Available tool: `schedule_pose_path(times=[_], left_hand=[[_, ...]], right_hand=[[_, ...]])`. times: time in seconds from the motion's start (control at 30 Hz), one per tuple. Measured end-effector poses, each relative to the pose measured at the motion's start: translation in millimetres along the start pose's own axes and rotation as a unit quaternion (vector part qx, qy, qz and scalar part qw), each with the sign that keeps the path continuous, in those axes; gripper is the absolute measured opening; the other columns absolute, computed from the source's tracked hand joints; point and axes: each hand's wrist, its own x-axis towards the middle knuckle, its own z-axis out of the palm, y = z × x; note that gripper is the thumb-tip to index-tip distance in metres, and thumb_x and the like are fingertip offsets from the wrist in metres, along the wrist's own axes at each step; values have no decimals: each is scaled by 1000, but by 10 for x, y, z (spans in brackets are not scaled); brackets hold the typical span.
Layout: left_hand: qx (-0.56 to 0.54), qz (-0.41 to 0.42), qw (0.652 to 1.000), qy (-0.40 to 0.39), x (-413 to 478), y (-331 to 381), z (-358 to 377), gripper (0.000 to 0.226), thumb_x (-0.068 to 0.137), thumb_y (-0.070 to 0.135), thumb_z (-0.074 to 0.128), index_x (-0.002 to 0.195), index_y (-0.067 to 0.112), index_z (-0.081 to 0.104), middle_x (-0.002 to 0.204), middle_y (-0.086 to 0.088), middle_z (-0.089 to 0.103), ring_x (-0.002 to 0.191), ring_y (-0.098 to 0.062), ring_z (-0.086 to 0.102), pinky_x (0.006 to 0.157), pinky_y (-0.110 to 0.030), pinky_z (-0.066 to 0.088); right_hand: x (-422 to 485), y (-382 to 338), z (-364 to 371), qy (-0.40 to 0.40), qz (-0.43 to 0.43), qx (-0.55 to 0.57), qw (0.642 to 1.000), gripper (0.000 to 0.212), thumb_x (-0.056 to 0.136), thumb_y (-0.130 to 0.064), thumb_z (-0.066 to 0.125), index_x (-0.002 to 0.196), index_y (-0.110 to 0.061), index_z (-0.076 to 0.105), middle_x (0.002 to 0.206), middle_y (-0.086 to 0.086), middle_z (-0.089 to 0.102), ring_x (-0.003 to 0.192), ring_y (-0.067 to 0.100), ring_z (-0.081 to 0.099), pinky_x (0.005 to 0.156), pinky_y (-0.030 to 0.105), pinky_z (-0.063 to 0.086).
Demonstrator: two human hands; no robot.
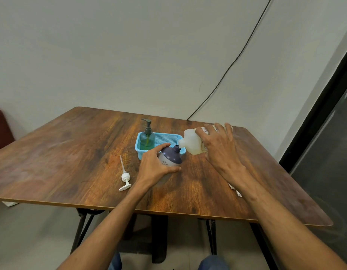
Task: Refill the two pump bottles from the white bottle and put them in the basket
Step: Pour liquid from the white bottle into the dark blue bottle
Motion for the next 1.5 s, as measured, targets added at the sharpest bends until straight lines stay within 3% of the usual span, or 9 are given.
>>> schedule_pose_path(times=[0.23, 0.57, 1.07, 1.2, 1.33, 1.5], left_hand=[[3, -2, 1000, 2, -6, 19, 1, 86, 56, 38, 96, 132, 19, 60, 123, 4, 65, 104, -7, 59, 84, -11, 44], [-3, -1, 1000, 1, -16, 46, -7, 87, 56, 36, 96, 133, 15, 60, 127, 0, 65, 108, -10, 60, 93, -24, 52], [-5, -5, 1000, -6, -24, 29, 14, 86, 58, 36, 95, 134, 16, 60, 128, 0, 64, 108, -8, 58, 86, -10, 44], [-6, -4, 1000, -5, -26, 22, 16, 87, 57, 36, 95, 134, 16, 60, 128, 1, 64, 108, -9, 59, 89, -17, 47], [-5, -2, 1000, -5, -28, 23, 20, 85, 57, 36, 96, 132, 18, 60, 123, 4, 64, 104, -6, 58, 84, -8, 44], [-1, -1, 1000, -6, -24, 26, 20, 85, 56, 37, 96, 132, 17, 61, 124, 3, 66, 106, -7, 59, 84, -8, 43]], right_hand=[[2, 10, 7, 0, -1, -9, 1000, 80, 49, -12, 96, 121, -18, 61, 115, 18, 67, 106, 41, 62, 96, 60, 42], [8, 20, 1, 5, -6, -19, 1000, 76, 53, -12, 95, 121, -18, 60, 115, 17, 67, 105, 40, 61, 95, 58, 41], [6, 30, -2, -4, -10, -16, 1000, 80, 50, -17, 97, 121, -18, 60, 116, 18, 67, 106, 41, 62, 95, 58, 43], [5, 28, -14, -5, -11, -23, 1000, 78, 51, -14, 96, 121, -18, 60, 116, 18, 67, 106, 41, 61, 95, 58, 42], [6, 21, -25, -7, -13, -33, 999, 74, 52, -11, 94, 119, -18, 61, 115, 18, 68, 105, 40, 62, 95, 57, 42], [8, 19, -38, -3, -15, -32, 999, 72, 53, -8, 92, 118, -17, 61, 112, 17, 67, 103, 41, 61, 93, 57, 42]])
